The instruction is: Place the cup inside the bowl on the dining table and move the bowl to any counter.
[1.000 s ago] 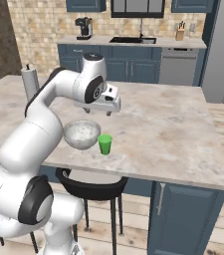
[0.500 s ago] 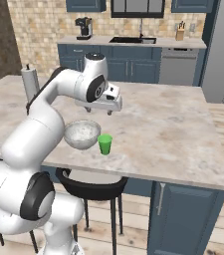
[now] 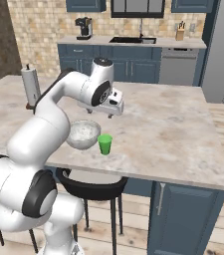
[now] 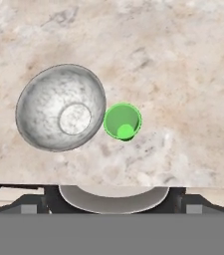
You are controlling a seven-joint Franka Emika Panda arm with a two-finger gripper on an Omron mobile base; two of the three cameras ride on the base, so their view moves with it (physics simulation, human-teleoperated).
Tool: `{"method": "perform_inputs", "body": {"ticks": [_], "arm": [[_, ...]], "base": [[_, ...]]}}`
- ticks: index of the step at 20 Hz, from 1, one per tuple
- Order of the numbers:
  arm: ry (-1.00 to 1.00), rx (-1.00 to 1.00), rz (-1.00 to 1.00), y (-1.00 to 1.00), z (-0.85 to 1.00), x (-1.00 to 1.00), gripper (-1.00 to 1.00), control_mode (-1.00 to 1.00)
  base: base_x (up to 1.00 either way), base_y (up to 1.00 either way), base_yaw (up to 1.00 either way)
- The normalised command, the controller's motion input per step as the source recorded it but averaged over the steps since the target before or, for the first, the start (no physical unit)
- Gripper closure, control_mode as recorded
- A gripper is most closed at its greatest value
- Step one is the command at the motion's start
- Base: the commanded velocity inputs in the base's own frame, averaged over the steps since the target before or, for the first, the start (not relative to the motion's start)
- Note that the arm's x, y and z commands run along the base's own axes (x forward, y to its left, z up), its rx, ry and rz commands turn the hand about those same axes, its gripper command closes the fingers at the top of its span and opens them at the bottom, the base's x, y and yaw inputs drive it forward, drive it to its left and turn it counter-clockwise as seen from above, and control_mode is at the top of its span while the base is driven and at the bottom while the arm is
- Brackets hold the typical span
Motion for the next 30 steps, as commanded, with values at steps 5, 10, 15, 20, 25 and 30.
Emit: {"method": "perform_inputs", "body": {"ticks": [5,10,15,20,25,30], "arm": [[0.00,0.00,0.00,-0.02,-0.01,0.13,-1.00,-1.00],[0.00,0.00,0.00,-0.03,-0.02,0.19,-1.00,-1.00],[0.00,0.00,0.00,-0.14,-0.05,0.13,-1.00,-1.00],[0.00,0.00,0.00,-0.23,-0.17,0.14,-1.00,-1.00],[0.00,0.00,0.00,-0.11,-0.27,0.16,-1.00,-1.00],[0.00,0.00,0.00,-0.01,-0.16,0.08,-1.00,-1.00]], "base": [[0.00,0.00,0.00],[0.00,0.00,0.00],[0.00,0.00,0.00],[0.00,0.00,0.00],[0.00,0.00,0.00],[0.00,0.00,0.00]]}}
